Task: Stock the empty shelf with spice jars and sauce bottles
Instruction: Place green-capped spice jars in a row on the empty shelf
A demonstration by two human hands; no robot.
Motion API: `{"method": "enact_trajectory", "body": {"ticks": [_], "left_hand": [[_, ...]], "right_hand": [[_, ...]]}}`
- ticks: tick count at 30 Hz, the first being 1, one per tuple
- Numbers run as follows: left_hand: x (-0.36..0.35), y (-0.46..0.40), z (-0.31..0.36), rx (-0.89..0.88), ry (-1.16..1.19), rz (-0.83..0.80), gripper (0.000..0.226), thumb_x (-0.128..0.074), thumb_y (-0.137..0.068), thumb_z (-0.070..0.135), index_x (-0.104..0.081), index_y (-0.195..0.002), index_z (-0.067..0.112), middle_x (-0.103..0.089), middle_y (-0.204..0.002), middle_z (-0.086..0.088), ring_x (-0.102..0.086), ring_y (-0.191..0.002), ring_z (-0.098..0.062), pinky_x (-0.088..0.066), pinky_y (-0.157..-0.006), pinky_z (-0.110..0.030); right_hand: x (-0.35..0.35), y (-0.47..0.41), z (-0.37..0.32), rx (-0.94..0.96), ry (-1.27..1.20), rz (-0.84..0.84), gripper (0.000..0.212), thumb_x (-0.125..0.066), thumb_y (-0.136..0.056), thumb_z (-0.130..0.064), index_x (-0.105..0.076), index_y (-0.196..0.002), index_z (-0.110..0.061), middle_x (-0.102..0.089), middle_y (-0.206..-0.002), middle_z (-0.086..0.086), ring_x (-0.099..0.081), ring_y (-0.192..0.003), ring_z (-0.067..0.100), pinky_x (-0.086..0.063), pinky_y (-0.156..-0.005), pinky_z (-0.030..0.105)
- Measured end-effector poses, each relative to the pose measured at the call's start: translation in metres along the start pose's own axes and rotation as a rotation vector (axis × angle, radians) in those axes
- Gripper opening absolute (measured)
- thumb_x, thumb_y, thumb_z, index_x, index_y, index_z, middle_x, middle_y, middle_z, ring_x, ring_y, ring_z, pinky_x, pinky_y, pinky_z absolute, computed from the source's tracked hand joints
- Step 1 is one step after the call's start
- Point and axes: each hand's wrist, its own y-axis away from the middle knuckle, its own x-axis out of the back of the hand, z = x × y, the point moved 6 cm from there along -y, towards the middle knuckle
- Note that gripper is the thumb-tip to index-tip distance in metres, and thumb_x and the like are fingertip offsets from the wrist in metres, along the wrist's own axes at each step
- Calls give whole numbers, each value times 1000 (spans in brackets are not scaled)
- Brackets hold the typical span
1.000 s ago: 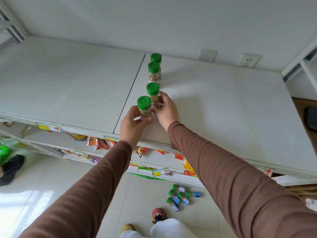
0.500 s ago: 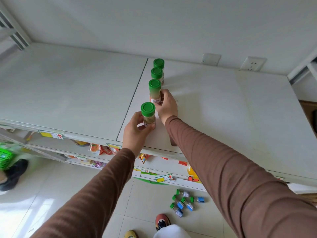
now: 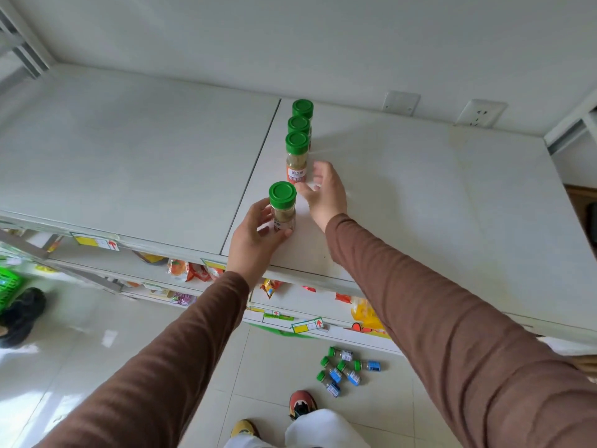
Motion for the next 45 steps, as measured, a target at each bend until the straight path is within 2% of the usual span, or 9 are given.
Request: {"method": "enact_trajectory", "body": {"ticks": [3,8,14,19,21,27,31,41,45], "left_hand": [[9,8,-6,30,-21,-19,68,-78,-85,11,-47,-146,21,-59,-139,1,-56,-128,-12,-47,-108,-31],[15,20,-13,84,16,-49,73,-75,-88,8,-42,-152,21,-51,-146,7,-52,-131,-8,-43,-113,-31],[0,23,-14,95,-5,-143,75,-69,-91,5,-37,-156,25,-61,-130,21,-56,-127,-1,-43,-113,-30],[-6,16,-4,27,-104,-134,64,-61,-89,9,-49,-144,39,-71,-119,15,-64,-112,-4,-48,-98,-20],[-9,11,-1,22,-115,-127,66,-61,-87,9,-49,-143,41,-71,-119,15,-64,-112,-4,-45,-94,-18],[-21,-15,7,22,-133,-121,63,-60,-87,7,-52,-142,34,-70,-123,11,-64,-115,-7,-49,-104,-33],[-25,-30,9,30,-117,-111,60,-62,-88,7,-52,-142,31,-70,-124,10,-64,-116,-4,-49,-106,-34],[-31,-42,3,93,-122,-88,70,-62,-91,3,-38,-154,22,-62,-138,4,-57,-130,-7,-45,-112,-36],[-25,-33,-2,151,-133,-43,78,-65,-92,4,-27,-159,15,-49,-151,-2,-50,-137,-14,-42,-109,-29]], "right_hand": [[10,32,11,-37,-99,-64,42,-65,-94,-11,-54,-135,-8,-59,-135,7,-58,-119,21,-47,-101,29],[11,88,19,-111,-239,-159,43,-55,-100,-12,-53,-143,-10,-57,-144,3,-57,-123,11,-42,-111,26],[-7,118,16,-147,-336,-222,44,-50,-103,-11,-48,-147,-10,-57,-143,-2,-55,-119,0,-38,-109,18],[-13,108,11,-131,-307,-215,43,-49,-102,-13,-51,-145,-15,-61,-124,-10,-58,-116,4,-40,-105,20],[-13,97,10,-126,-287,-196,42,-48,-101,-13,-53,-143,-14,-62,-126,-9,-58,-118,7,-40,-107,23],[-13,66,3,-118,-271,-175,33,-45,-98,-9,-66,-122,-19,-71,-110,-3,-65,-104,17,-48,-106,45],[-15,48,-1,-143,-279,-185,34,-43,-98,-7,-65,-122,-13,-73,-114,9,-67,-109,30,-50,-102,51],[-15,34,1,-141,-227,-204,30,-46,-96,-9,-66,-118,-16,-73,-111,9,-67,-104,29,-51,-100,49],[-12,40,5,-150,-159,-266,44,-47,-99,-15,-53,-142,-19,-61,-140,6,-56,-130,24,-41,-114,42]]}}
